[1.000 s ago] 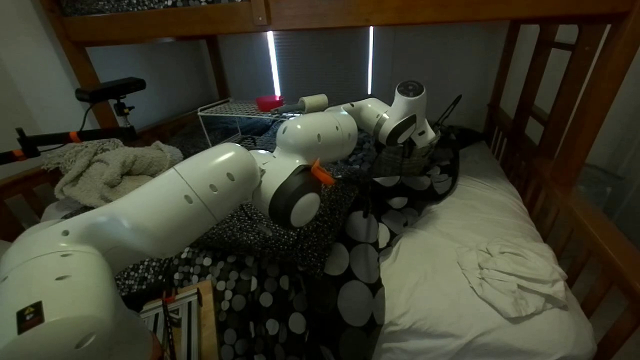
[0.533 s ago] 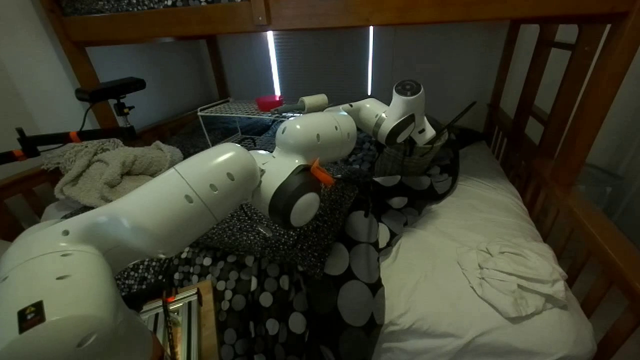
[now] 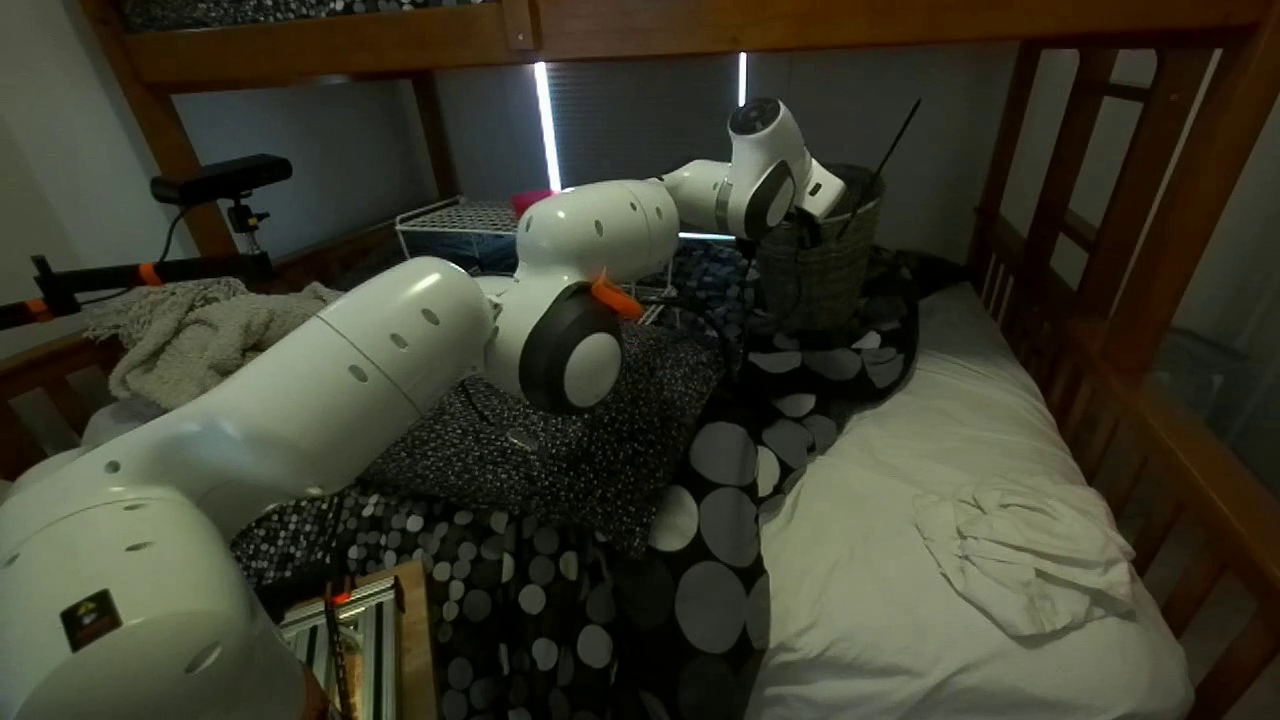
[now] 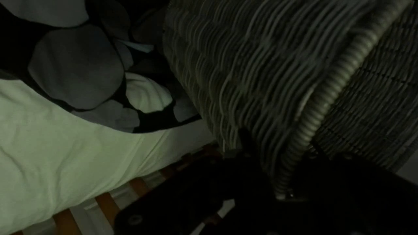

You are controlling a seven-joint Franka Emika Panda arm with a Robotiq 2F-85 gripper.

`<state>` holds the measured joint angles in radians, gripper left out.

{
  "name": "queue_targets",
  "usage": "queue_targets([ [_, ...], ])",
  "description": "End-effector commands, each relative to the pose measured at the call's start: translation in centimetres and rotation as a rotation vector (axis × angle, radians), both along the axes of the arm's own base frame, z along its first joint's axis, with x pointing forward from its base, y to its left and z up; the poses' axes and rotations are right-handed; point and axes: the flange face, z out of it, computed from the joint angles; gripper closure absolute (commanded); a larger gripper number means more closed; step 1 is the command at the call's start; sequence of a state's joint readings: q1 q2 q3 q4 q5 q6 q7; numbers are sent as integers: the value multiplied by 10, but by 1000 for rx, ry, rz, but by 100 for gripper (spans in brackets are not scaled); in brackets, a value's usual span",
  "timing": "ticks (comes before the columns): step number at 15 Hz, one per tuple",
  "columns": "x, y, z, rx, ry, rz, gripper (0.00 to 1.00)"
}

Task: Move the basket to the bottom right side of the bed

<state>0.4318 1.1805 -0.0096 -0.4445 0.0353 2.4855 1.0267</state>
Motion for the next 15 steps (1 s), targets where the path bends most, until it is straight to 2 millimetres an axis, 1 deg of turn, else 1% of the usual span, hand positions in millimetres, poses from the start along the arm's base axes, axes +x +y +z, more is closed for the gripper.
queue_targets([
  [1, -10, 8, 41, 24, -84, -160, 97],
  [4, -16, 16, 51, 36, -93, -301, 97],
  [8, -25, 29, 44, 50, -67, -505, 97],
  [13, -49, 59, 31, 86, -13, -765, 97],
  [14, -42, 52, 18, 41, 39, -679, 97],
  [15, -46, 57, 15, 30, 51, -691, 88],
])
